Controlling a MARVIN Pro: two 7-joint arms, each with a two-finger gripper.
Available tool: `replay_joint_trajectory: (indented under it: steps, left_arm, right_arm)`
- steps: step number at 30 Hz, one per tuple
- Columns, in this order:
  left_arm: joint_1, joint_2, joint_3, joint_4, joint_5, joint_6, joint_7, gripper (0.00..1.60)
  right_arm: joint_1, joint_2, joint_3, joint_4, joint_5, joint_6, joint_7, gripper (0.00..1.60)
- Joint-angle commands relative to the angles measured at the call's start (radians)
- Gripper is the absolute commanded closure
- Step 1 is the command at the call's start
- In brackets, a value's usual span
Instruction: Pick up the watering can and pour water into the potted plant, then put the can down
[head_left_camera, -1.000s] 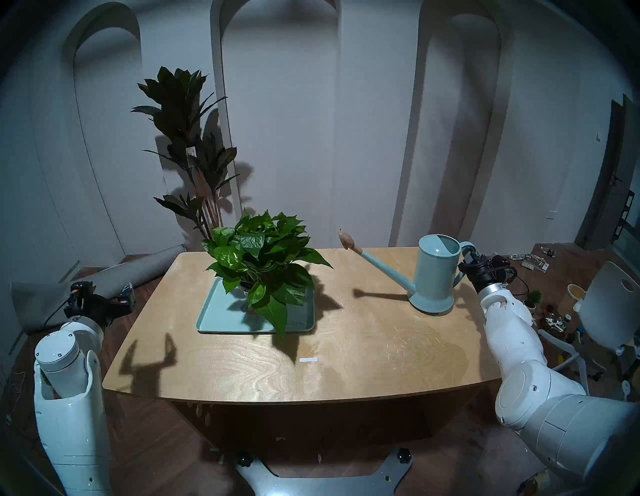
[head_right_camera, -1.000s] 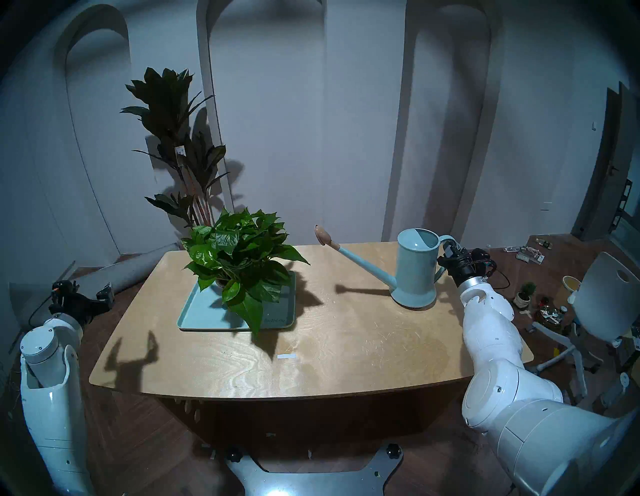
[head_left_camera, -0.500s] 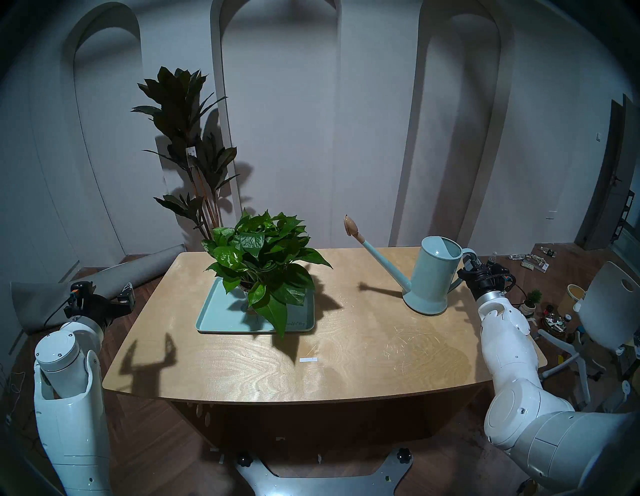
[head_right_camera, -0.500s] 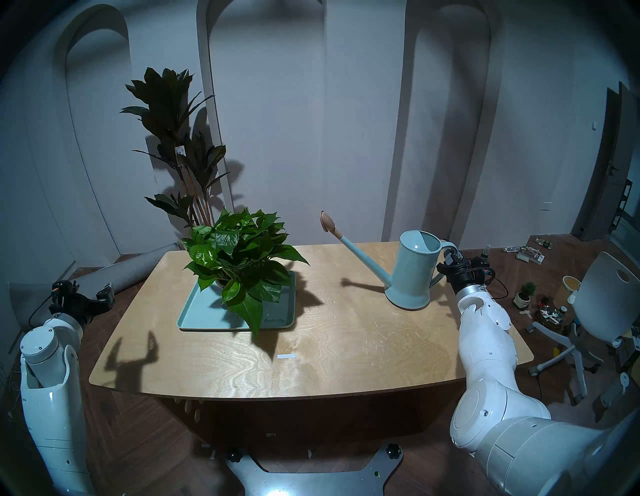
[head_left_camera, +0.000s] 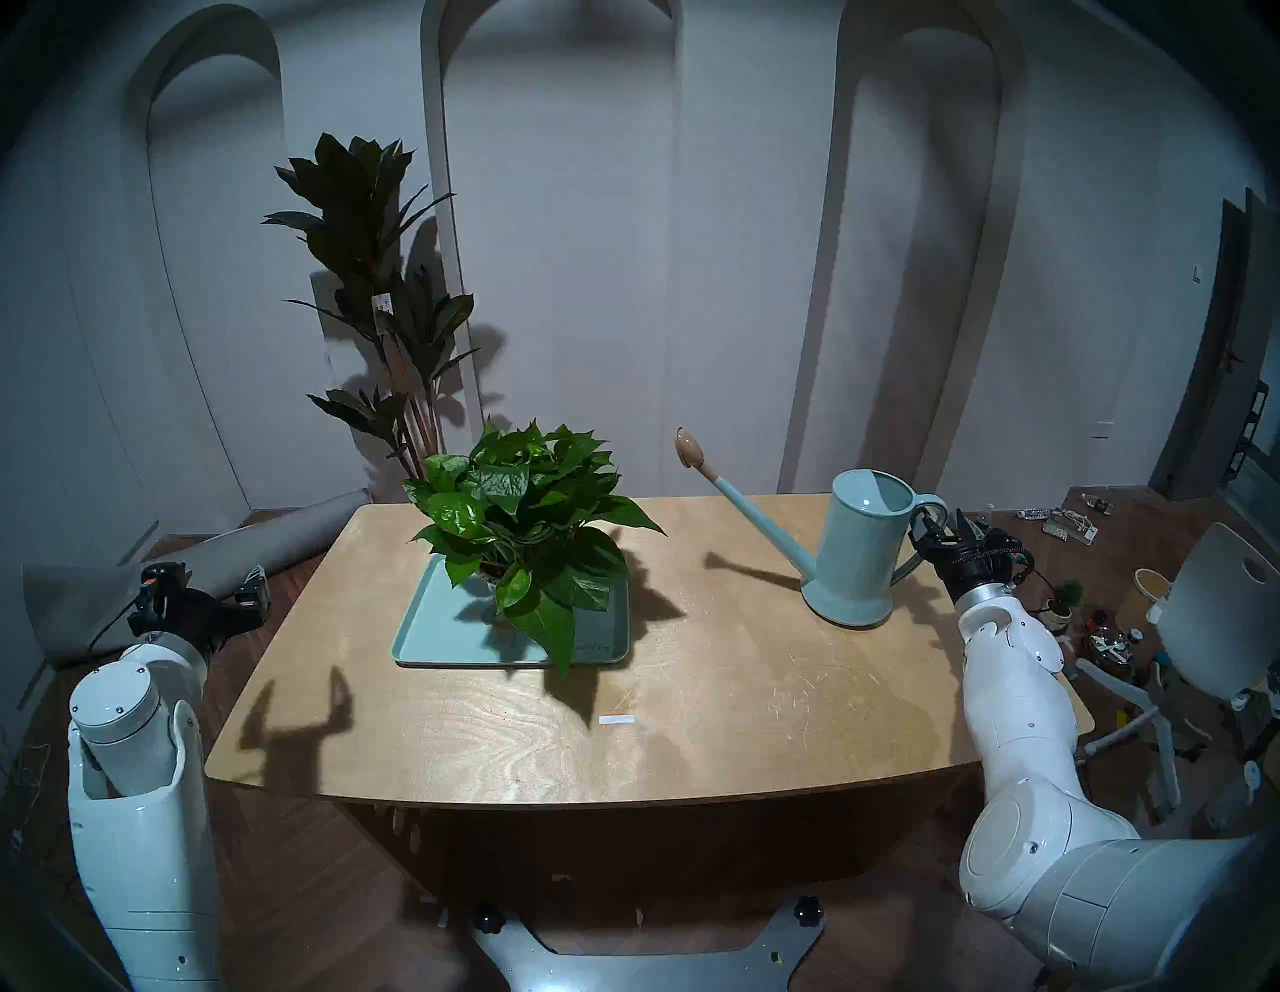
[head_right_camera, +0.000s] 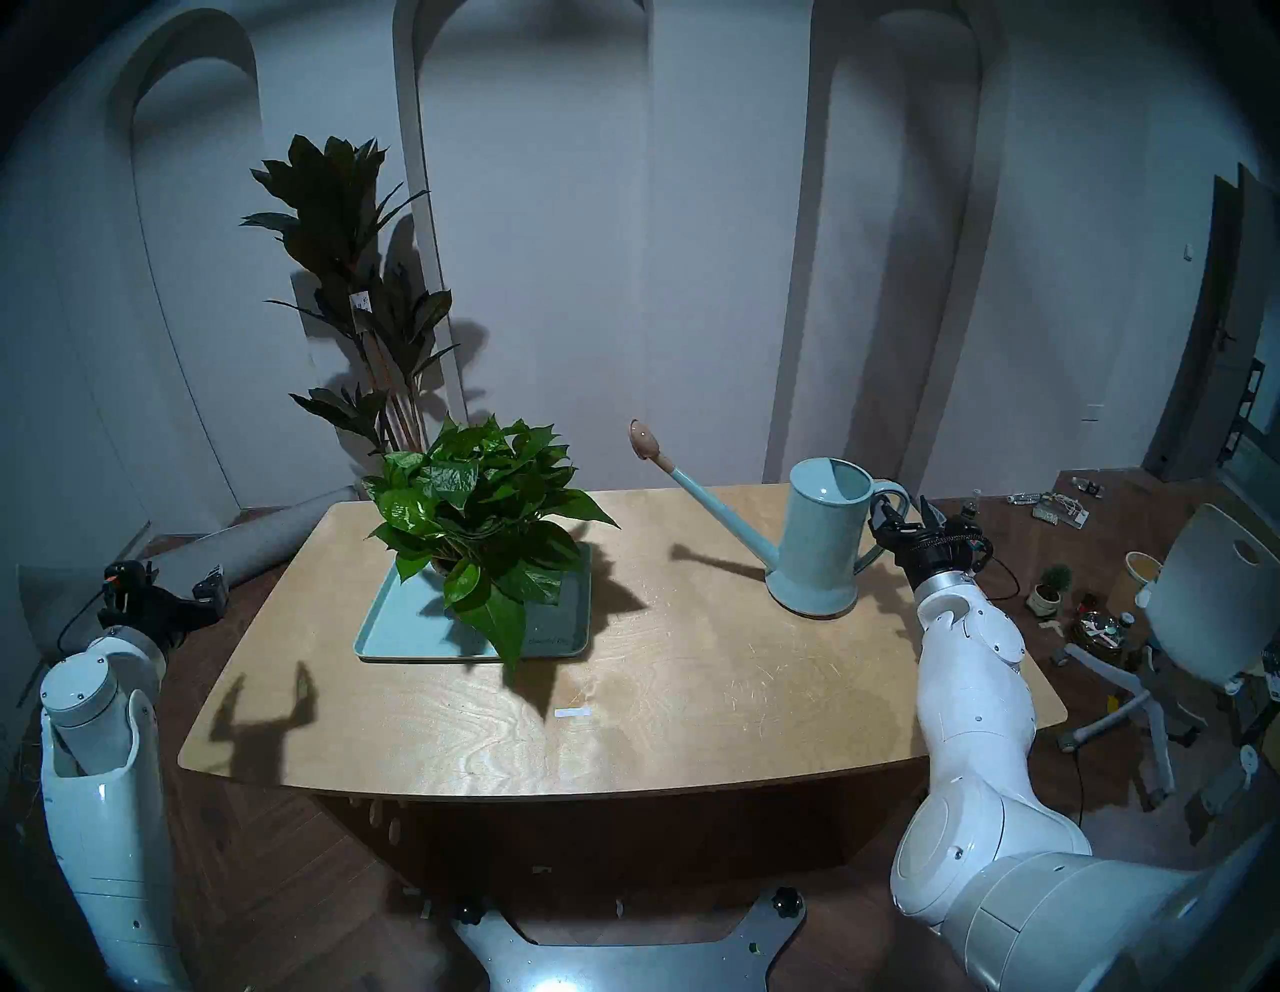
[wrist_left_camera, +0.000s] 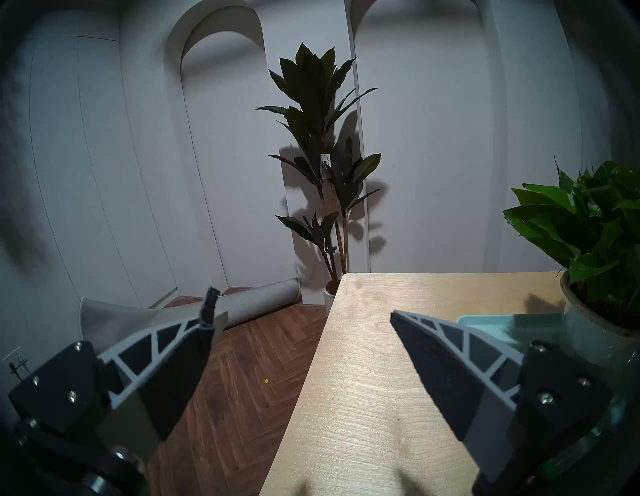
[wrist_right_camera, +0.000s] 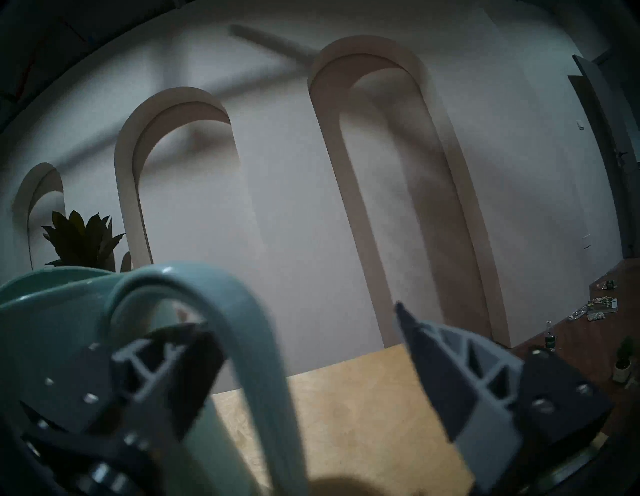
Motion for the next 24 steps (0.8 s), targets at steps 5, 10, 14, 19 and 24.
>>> replay_joint_trajectory:
  steps: [5,10,14,19,24]
  left_arm:
    - [-0.003,0.005,-0.001,-0.021,0.0,-0.002,-0.003,0.0]
    - [-0.003,0.005,-0.001,-0.021,0.0,-0.002,-0.003,0.0]
    - [-0.003,0.005,0.0,-0.021,0.0,-0.002,-0.003,0.0]
    - [-0.004,0.005,0.0,-0.021,0.0,-0.002,-0.002,0.0]
    - [-0.003,0.005,0.0,-0.021,0.0,-0.002,-0.003,0.0]
  right_arm:
    - [-0.005,-0.002,0.005,-0.049,-0.028,0.028,-0.067,0.0]
    - [-0.026,-0.007,0.013,-0.067,-0.04,0.043,-0.094,0.0]
    - [-0.072,-0.024,0.03,-0.12,-0.047,0.069,-0.115,0.0]
    - [-0.131,-0.044,0.046,-0.164,-0.052,0.077,-0.113,0.0]
    - [-0.167,-0.069,0.042,-0.219,-0.064,0.088,-0.107,0.0]
